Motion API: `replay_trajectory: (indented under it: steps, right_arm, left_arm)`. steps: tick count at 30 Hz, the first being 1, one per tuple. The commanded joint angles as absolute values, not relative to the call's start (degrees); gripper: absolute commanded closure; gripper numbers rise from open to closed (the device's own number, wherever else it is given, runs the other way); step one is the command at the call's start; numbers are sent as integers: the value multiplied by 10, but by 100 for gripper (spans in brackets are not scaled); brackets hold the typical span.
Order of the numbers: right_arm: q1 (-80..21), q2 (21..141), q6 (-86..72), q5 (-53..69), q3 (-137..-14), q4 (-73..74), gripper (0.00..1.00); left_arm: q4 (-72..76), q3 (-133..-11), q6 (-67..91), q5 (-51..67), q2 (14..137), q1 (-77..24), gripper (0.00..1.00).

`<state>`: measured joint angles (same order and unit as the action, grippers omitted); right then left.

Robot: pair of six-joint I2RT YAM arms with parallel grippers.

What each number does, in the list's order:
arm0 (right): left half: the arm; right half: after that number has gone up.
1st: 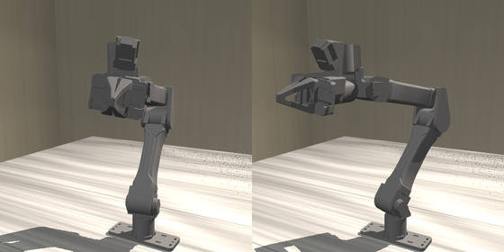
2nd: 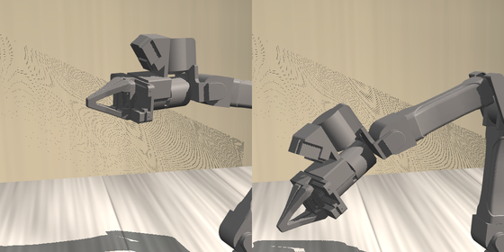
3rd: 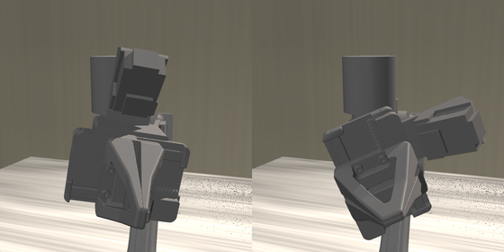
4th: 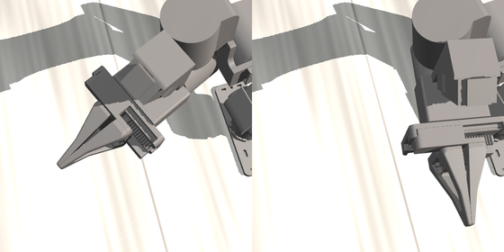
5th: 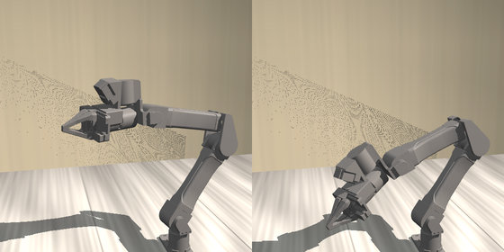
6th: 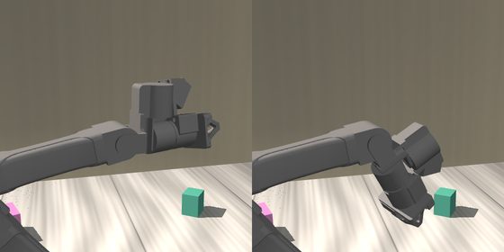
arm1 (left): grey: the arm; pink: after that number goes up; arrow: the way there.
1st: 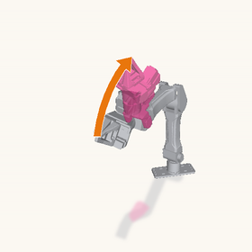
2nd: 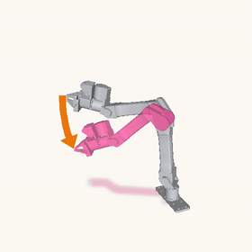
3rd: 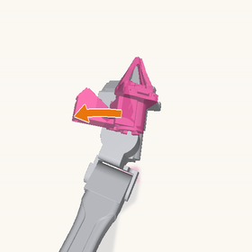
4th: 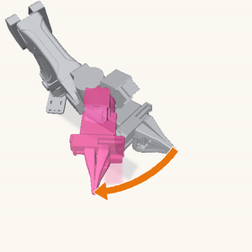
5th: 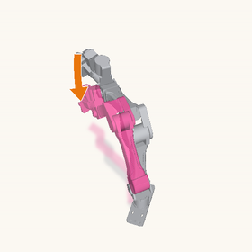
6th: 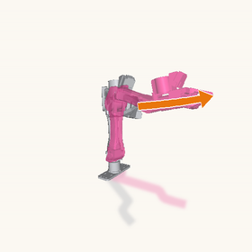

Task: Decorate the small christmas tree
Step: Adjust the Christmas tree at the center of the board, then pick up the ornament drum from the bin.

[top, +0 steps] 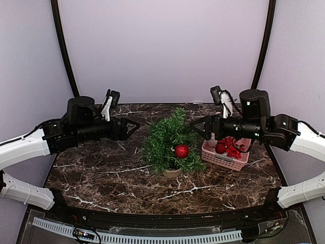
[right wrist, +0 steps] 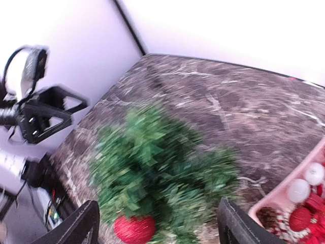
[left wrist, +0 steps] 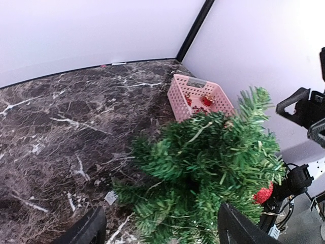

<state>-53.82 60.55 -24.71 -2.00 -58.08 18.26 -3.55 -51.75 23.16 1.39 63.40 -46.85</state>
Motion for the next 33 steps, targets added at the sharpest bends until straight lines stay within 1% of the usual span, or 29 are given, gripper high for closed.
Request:
replay_trajectory:
  steps: [1,7,12,14,19,21,26,33]
  right_arm:
    - [-479,622,-274,-118,-632,249,22]
    - [-344,660,-290,-110,-618,246,27]
    - [-235,716,-299,-68,-566,207,35]
    - [-203,739,-298,-59,-553,203,38]
    - [-160,794,-282,-97,-549,216,45]
    - [-149,816,-274,-106,-553,219,46]
    - [-139,880,-259,-137,-576,226,54]
    - [-125,966,-244,-158,-633,230,61]
  left_arm:
    - [-129,-560,220,100,641,-390,22]
    - [-159,-598,148,199,683,-255,22]
    - [-160,-604,119,233,703,-148,22]
    - [-146,-596,106,223,695,-129,22]
    - [-125,-565,65,150,673,-122,22]
    - [-125,-557,60,137,670,-121,22]
    - [-128,-547,51,115,664,-122,22]
    - [-123,-538,50,101,648,-121,22]
